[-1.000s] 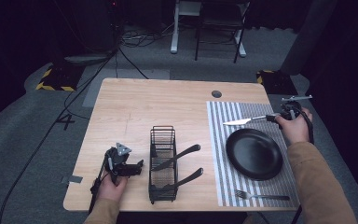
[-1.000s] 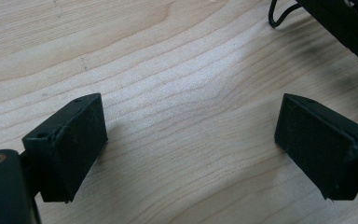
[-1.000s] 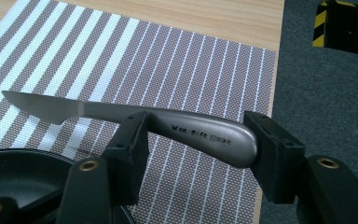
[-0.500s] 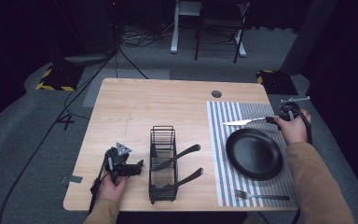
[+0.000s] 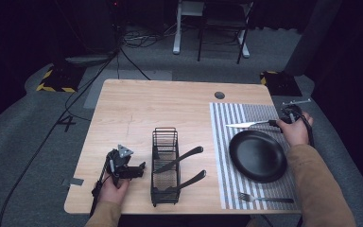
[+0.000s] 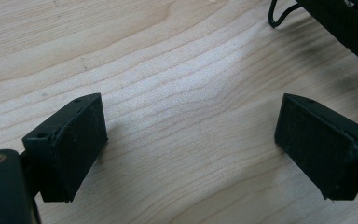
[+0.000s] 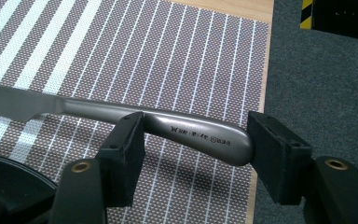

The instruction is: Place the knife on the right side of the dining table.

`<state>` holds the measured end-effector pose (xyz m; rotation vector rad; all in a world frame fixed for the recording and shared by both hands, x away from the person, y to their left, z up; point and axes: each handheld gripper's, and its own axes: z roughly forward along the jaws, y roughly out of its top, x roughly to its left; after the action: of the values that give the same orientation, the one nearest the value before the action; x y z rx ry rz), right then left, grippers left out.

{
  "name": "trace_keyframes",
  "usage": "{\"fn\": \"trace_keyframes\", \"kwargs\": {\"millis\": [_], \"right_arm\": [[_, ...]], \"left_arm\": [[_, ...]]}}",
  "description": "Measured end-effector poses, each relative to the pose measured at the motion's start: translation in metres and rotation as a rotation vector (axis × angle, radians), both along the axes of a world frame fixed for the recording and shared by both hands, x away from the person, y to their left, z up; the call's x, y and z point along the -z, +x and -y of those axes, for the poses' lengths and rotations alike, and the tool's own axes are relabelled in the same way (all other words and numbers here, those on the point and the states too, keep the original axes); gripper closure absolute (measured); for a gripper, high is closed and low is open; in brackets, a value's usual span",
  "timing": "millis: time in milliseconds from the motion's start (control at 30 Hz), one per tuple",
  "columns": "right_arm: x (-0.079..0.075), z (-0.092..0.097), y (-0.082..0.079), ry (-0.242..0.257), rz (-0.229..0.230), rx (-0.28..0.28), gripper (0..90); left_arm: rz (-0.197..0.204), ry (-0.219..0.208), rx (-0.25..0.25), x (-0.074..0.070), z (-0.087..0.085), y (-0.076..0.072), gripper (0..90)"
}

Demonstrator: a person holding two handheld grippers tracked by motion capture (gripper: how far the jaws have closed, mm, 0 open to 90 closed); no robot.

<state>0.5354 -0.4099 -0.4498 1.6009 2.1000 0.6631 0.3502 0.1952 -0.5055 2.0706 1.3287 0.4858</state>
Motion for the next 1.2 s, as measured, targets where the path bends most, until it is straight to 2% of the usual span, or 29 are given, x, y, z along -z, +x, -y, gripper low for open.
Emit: {"fn": "trace_keyframes", "kwargs": {"millis": [633,733,933,1000,1200], "right_arm": [[0.022,0.003,0.005,0.013,-0.028,0.029,38.2],[0.027,0.004,0.005,0.008,-0.038,0.029,43.6],[0.026,0.004,0.005,0.019,-0.025,0.028,42.9],[0.024,0.004,0.004,0.036,-0.020,0.025,43.6],[0.014,0.002,0.000,0.040,0.015,0.014,42.9]], "left_arm": [[0.000,0.000,0.000,0.000,0.000,0.000,9.4],[0.000,0.000,0.000,0.000,0.000,0.000,9.4],[0.000,0.000,0.000,0.000,0.000,0.000,9.4],[0.000,0.000,0.000,0.000,0.000,0.000,9.4],[0.000,0.000,-0.001,0.000,0.000,0.000,9.4]]}}
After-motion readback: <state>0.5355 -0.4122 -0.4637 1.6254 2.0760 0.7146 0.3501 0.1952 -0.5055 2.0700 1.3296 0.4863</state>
